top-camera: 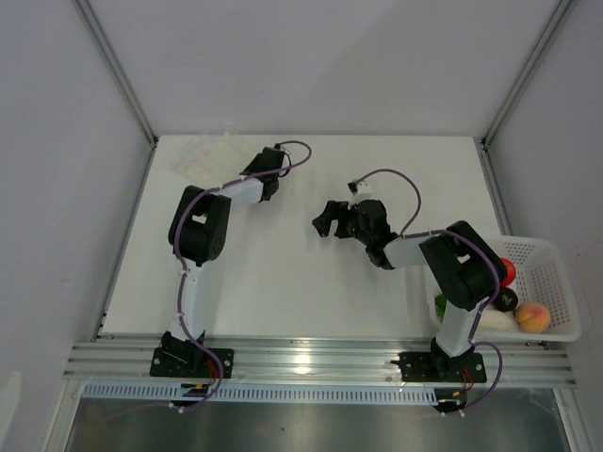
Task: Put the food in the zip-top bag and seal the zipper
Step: Pick up the zipper food storage bag at the center of the board.
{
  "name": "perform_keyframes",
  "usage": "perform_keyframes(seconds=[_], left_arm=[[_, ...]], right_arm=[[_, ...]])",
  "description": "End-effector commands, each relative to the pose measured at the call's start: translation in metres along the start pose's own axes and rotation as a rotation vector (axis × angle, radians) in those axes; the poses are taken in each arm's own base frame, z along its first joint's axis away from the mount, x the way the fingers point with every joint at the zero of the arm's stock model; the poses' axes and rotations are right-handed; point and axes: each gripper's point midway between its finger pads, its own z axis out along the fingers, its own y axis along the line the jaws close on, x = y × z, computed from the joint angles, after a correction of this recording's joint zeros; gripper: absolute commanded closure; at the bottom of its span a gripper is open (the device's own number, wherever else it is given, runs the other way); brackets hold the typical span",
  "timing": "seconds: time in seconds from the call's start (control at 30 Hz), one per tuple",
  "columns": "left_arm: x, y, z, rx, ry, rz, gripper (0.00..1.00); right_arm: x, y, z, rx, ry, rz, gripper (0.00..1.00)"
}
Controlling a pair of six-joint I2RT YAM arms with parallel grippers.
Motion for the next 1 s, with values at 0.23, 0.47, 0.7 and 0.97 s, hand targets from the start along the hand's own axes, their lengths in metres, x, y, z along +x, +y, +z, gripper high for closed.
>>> perform_keyframes(seconds=[0.23,0.47,0.7,0.97], left_arm=[[-0.01,0.016,0.002,-0.015,0.031,0.015,0.72],[-0.007,0.017,0.004,-0.04,0.059,0.001,0.9],[-0.006,0.019,0.005,-0.06,0.064,-0.017,1.0],[-0.001,0.024,-0.019,-0.072,0.111,-0.105,0.99]], right_arm=[[-0.021,0.009,-0.004,-0.031,-0.078,0.006,0.0],[-0.025,0.011,-0.007,-0.037,-0.096,0.004,0.01],[-0.024,0.011,-0.006,-0.039,-0.093,0.004,0.01],[-0.026,0.005,0.0,0.016,-0.064,-0.017,0.01]])
